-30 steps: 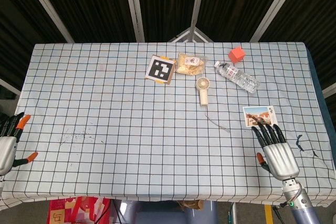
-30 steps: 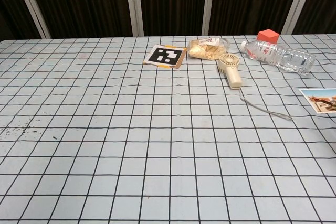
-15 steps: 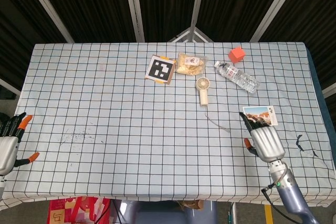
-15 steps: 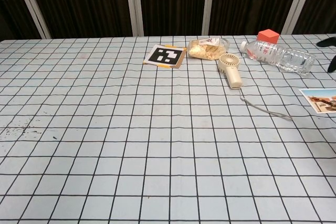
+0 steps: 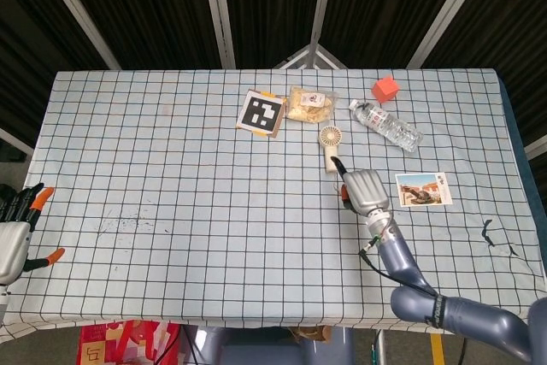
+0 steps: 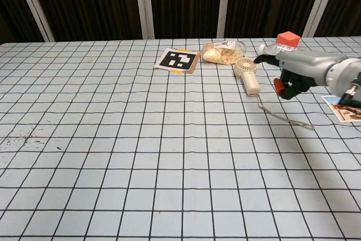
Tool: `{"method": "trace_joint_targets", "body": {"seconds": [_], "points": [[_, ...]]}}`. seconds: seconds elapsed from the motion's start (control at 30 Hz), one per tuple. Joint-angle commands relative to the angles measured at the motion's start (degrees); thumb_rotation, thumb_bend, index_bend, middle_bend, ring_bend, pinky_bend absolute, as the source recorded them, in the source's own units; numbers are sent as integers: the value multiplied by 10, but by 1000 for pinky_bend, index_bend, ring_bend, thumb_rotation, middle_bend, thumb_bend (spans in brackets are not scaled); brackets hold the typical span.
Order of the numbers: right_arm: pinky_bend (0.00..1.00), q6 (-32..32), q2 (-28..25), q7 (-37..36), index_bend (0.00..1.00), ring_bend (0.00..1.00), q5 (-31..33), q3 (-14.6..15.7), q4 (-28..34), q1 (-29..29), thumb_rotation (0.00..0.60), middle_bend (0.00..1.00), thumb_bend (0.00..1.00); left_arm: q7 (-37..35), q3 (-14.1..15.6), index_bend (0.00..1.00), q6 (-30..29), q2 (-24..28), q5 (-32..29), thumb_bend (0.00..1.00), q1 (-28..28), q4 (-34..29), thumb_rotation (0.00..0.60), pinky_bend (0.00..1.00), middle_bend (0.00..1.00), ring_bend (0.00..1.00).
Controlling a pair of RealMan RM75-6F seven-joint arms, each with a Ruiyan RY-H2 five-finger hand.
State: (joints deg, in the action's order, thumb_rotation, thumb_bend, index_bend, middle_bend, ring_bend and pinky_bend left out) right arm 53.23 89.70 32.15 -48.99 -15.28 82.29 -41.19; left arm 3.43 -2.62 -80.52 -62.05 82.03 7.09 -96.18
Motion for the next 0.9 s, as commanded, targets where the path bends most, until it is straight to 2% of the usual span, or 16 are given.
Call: {"method": "trace_joint_targets", "body": {"seconds": [0.03,0.2,0.5,0.9], "points": [[923,-25,49,37,0,953,54,-16,-58,-42,600,872,779,-3,0,0,1,1,0,88,0,0,600,0,0,0],[923,-37,83,44,0,953,95,-25,-118,-68,600,872,779,-7,-1,0,3,2,-3,88,1,1,600,0,0,0],[924,-47,104,35,0,953,119,-30,-174,-84,600,872,782,-7,-1,0,8,2,-6,88,3,0,600,0,0,0],[923,-49,107,25,0,953,130,-24,-189,-86,600,872,787,-6,-2,0,11,2,-10,88,4,-1,600,0,0,0]]}}
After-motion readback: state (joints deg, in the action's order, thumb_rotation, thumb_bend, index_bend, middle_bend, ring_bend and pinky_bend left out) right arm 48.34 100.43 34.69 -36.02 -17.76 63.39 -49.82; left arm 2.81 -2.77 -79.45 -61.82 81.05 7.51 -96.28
